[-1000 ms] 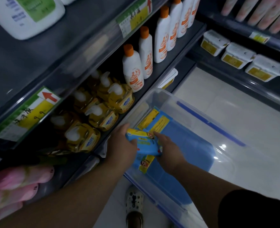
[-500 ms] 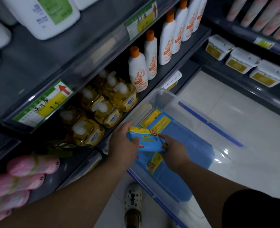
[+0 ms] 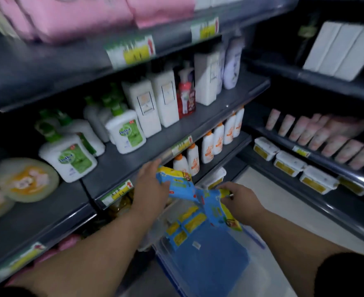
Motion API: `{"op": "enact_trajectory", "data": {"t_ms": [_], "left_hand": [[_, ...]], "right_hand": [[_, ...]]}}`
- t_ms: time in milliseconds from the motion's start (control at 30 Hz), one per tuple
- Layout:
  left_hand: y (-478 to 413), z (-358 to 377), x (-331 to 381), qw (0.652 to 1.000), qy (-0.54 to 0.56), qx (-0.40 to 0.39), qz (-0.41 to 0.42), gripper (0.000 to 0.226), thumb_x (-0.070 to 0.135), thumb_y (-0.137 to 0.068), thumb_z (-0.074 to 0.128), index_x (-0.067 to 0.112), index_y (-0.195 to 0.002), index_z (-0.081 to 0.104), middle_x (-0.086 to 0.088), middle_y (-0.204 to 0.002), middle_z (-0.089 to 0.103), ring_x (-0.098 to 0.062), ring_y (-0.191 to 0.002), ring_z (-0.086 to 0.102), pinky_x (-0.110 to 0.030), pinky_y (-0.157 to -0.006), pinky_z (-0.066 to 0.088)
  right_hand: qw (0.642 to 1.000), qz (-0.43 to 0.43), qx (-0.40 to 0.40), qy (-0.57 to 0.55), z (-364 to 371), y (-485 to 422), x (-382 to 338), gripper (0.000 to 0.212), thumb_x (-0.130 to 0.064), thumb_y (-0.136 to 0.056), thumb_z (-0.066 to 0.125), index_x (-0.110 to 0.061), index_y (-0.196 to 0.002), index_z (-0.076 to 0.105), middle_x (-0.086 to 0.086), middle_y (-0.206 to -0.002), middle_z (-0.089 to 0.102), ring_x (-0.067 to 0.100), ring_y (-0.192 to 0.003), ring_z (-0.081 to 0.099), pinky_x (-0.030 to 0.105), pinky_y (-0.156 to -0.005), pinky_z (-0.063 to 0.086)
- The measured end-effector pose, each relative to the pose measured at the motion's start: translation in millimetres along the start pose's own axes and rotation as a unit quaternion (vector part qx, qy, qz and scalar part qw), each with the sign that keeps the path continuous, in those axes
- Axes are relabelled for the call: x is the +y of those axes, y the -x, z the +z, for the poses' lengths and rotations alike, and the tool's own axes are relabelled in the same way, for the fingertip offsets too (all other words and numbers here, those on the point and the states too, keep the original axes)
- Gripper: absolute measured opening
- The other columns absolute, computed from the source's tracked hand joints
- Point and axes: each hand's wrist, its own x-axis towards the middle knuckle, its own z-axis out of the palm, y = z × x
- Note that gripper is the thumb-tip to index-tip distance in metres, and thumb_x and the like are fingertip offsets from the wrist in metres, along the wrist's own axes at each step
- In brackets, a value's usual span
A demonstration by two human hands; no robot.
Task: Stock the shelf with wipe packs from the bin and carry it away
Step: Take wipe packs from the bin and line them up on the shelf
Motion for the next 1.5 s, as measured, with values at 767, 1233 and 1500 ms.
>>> {"op": "enact_trajectory", "data": {"t_ms": [767,1233,1500], "left_hand": [[61.2,-229.0,170.9,0.985,0.099,-0.001,0.138,0.050,0.020,-0.089,0.065,0.024,-0.135,0.047,0.005,-0.111,0.064,-0.014,-0.085,0.064,-0.025,-0.074,0.053],[80.3,-270.0,151.3,0.987,0.083,-0.011,0.140,0.087,0.010,-0.076,0.078,0.054,-0.135,0.031,0.023,-0.115,0.062,0.004,-0.097,0.065,-0.020,-0.080,0.055],[80.9,-293.6,139.9,0.991,0.048,-0.013,0.128,0.078,0.013,-0.076,0.079,0.041,-0.139,0.043,0.014,-0.122,0.064,-0.004,-0.105,0.064,-0.033,-0.093,0.053]], "right_hand": [[0.931,-0.298,-0.140,-0.155,-160.8,90.4,-241.4,0.020,-0.009,-0.088,0.067,-0.028,-0.096,0.066,-0.025,-0.064,0.063,-0.009,-0.064,0.057,0.023,-0.072,0.049],[0.908,-0.354,-0.020,-0.224,-156.5,100.9,-296.6,0.020,-0.004,-0.085,0.068,-0.022,-0.086,0.058,-0.007,-0.129,0.052,0.018,-0.071,0.064,0.036,-0.069,0.059],[0.911,-0.341,-0.061,-0.222,-146.6,94.3,-311.4,0.020,-0.008,-0.082,0.073,-0.024,-0.085,0.061,0.020,-0.086,0.071,0.026,-0.070,0.063,0.056,-0.077,0.054]]}}
